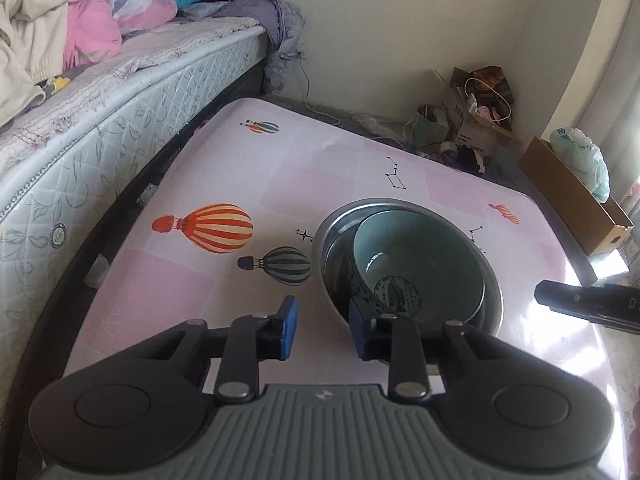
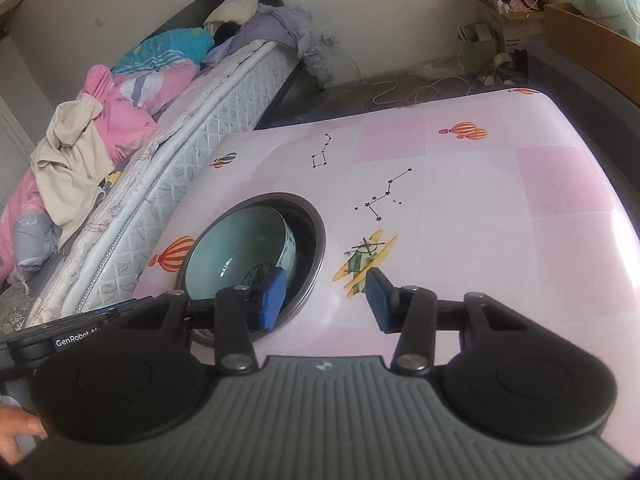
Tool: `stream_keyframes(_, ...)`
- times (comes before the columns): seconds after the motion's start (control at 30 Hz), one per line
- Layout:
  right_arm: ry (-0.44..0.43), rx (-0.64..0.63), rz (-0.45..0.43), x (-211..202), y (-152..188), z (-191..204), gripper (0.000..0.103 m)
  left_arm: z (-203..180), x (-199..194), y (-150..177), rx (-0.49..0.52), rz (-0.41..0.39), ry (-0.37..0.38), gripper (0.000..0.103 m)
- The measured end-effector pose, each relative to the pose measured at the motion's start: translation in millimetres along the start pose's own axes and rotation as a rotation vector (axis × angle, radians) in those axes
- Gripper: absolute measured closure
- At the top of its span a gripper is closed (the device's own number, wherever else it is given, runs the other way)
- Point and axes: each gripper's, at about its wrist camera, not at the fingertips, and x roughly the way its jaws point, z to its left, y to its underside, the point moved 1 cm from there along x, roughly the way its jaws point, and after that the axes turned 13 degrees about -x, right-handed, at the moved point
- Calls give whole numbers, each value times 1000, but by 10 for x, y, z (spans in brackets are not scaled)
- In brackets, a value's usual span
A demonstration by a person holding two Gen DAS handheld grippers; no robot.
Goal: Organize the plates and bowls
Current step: 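Lift the teal bowl and its steel bowls with both grippers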
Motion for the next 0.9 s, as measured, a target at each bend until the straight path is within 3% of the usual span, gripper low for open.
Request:
stream_keyframes(0.17,-12,2,29,313,-104,-56,76,2,195,-70,-14,35,-15,82)
stream_keyframes(0.53,-59,23,78,728,-131,-77,85,34,548,-168,-70,115,-17,84)
stream_keyframes(0.9,-114,75,95,1004,-82,-76,93,20,637,-170,-103,99,-22,90)
